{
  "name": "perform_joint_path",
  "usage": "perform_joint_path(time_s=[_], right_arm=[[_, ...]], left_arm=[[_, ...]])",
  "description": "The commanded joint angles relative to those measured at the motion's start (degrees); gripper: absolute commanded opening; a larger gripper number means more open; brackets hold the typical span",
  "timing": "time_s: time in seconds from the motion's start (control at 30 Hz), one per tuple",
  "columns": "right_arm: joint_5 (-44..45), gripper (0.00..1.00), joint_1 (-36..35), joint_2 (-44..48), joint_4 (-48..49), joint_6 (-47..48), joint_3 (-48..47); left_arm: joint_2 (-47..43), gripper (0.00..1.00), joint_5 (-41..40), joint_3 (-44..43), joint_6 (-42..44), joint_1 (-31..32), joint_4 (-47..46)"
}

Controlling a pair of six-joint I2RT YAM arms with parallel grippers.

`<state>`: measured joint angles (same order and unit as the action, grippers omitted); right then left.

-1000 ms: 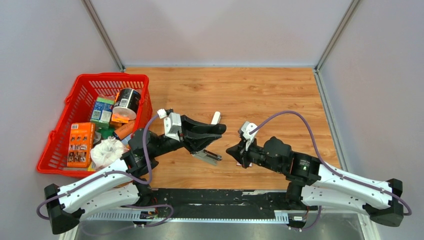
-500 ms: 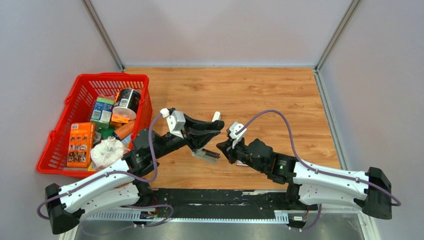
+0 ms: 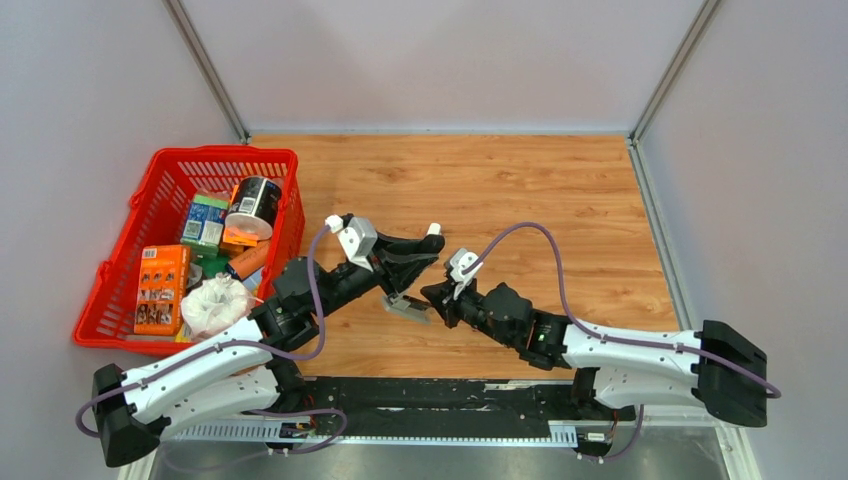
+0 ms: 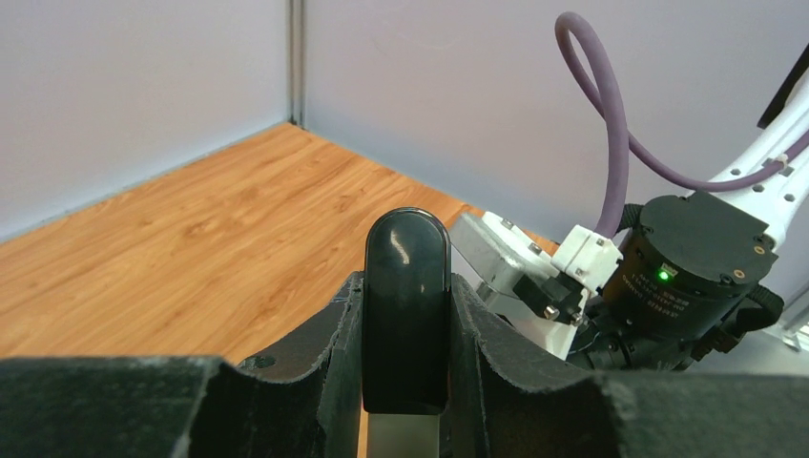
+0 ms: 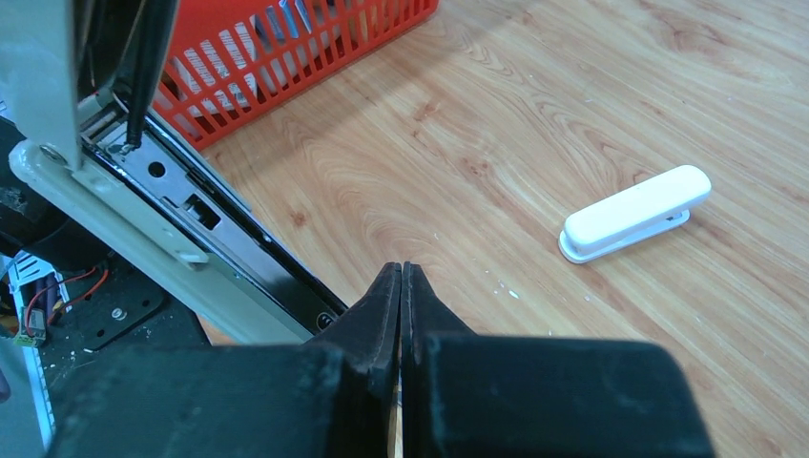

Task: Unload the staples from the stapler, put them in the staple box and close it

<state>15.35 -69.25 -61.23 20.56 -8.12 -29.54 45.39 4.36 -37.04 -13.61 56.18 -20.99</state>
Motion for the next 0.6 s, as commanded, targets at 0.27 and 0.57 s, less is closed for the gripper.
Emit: perform_joint_path(time_s=[0.27,0.57], right_arm=[[-3.05,0.0,0.26,-6.09,15.73,-2.69,3.26],[-7.18,0.0,1.23,-13.73,26.37,-7.17,5.9]], left_arm=[[1.02,0.0,-6.71,-1.2,-0.63,-0.02,-2.65],[2.16,0.0,-12.18,-2.25,-0.72,-0.02,2.44]])
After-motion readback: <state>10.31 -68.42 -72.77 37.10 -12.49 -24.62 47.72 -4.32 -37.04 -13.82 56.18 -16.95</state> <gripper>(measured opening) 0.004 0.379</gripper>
